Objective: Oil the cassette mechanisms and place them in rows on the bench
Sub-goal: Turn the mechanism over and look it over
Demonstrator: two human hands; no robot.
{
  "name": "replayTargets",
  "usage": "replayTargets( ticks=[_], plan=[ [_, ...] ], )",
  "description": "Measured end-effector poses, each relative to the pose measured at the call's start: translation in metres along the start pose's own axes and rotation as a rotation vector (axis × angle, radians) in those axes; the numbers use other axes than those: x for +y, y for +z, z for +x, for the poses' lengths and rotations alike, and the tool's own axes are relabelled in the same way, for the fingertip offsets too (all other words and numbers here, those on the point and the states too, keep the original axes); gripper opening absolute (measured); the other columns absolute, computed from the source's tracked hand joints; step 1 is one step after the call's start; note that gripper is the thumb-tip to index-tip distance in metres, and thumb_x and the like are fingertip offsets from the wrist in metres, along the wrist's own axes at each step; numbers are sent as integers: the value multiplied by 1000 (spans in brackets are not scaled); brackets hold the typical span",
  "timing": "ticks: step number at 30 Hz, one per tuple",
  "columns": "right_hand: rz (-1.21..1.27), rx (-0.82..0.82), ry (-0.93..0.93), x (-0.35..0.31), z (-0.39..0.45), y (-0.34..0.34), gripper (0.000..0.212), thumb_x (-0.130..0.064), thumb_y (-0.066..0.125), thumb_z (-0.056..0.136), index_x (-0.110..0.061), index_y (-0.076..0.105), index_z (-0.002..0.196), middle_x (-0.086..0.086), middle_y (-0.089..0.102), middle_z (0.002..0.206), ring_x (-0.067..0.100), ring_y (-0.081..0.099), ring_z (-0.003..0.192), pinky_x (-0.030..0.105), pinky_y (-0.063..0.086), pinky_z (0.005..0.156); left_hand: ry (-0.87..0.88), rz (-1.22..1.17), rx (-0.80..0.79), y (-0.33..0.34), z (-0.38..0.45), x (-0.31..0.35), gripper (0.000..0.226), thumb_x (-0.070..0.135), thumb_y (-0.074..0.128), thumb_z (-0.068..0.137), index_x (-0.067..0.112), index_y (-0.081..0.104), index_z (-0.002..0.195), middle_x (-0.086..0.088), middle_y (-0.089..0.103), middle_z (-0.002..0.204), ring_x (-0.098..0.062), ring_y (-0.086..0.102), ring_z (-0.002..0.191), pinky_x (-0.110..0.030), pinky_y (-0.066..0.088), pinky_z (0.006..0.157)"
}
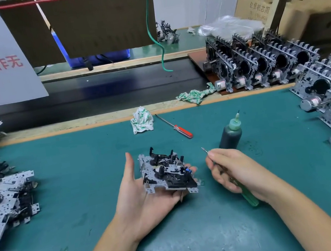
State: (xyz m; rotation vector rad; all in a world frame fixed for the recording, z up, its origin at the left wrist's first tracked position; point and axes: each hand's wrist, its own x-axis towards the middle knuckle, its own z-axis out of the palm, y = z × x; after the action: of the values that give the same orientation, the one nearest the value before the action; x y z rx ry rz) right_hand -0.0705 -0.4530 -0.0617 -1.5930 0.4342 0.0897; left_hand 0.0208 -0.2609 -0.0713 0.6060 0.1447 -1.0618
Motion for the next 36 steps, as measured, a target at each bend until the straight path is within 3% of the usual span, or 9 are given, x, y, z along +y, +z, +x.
replayTargets(
  ticks=[6, 9, 11, 14, 19, 24, 30, 33, 36],
  plan=[
    [-93, 86, -4, 0, 2, 5, 37, -19, 40, 101, -8, 55, 70, 0, 48, 44, 13, 43, 31, 18, 31, 33, -9, 11, 5, -2, 1, 2, 97, 75, 42, 76, -10, 58, 118, -34, 50, 131, -46, 53, 119, -53, 44, 100],
    [-553, 298, -158, 5, 2, 8, 27, -26, 50, 96, -19, 64, 74, -4, 56, 52, 13, 54, 50, 23, 42, 49, -39, 110, -22, -7, 2, 4, 91, 74, 42, 78, -3, 59, 123, -28, 49, 135, -43, 51, 122, -52, 33, 109],
    [-954, 391, -329, 4, -3, 8, 9, -33, 58, 89, -31, 64, 96, -13, 60, 75, 7, 54, 76, 26, 44, 65, -80, 208, -59, -8, 0, 6, 87, 75, 40, 80, 2, 62, 122, -25, 52, 134, -42, 52, 122, -55, 35, 107],
    [-1067, 202, -486, 6, -5, 6, 49, -29, 64, 84, -31, 50, 130, -14, 54, 108, 3, 42, 106, 21, 36, 84, -134, 341, -77, -9, -1, 8, 85, 74, 49, 73, 5, 66, 119, -22, 56, 131, -40, 53, 121, -55, 34, 108],
    [-1108, 194, -507, 13, -5, 12, 48, -28, 58, 88, -27, 46, 134, -12, 51, 119, 7, 39, 117, 19, 29, 95, -147, 338, -72, -4, -4, 4, 86, 74, 45, 74, 3, 67, 117, -23, 58, 128, -41, 58, 114, -54, 44, 99],
    [-1199, 424, -272, 13, -4, 18, 31, -48, 49, 91, -29, 47, 116, -12, 46, 106, 10, 43, 109, 24, 36, 82, -53, 92, -55, -2, -3, 4, 90, 69, 51, 73, -7, 59, 121, -29, 50, 134, -45, 51, 121, -52, 46, 97],
    [-1120, 444, -226, 13, -2, 23, 8, -32, 48, 92, -25, 49, 95, -13, 49, 85, 13, 50, 92, 29, 36, 69, -44, 0, -63, -2, -2, 4, 92, 70, 50, 74, -9, 58, 120, -32, 49, 133, -49, 49, 122, -57, 39, 101],
    [-898, 431, -230, 13, -4, 15, 8, -26, 47, 94, -26, 48, 86, -10, 60, 76, 15, 53, 73, 33, 41, 64, -38, -4, -77, -2, -1, 4, 91, 69, 51, 74, -8, 57, 122, -30, 49, 134, -48, 48, 123, -56, 37, 105],
    [-520, 321, -200, 9, -3, 14, 16, -19, 44, 97, -22, 47, 81, -8, 58, 54, 6, 40, 45, 23, 32, 49, -37, 12, -70, -3, -1, 4, 91, 68, 53, 71, -8, 57, 122, -30, 49, 134, -48, 48, 123, -53, 34, 108]
  ],
)
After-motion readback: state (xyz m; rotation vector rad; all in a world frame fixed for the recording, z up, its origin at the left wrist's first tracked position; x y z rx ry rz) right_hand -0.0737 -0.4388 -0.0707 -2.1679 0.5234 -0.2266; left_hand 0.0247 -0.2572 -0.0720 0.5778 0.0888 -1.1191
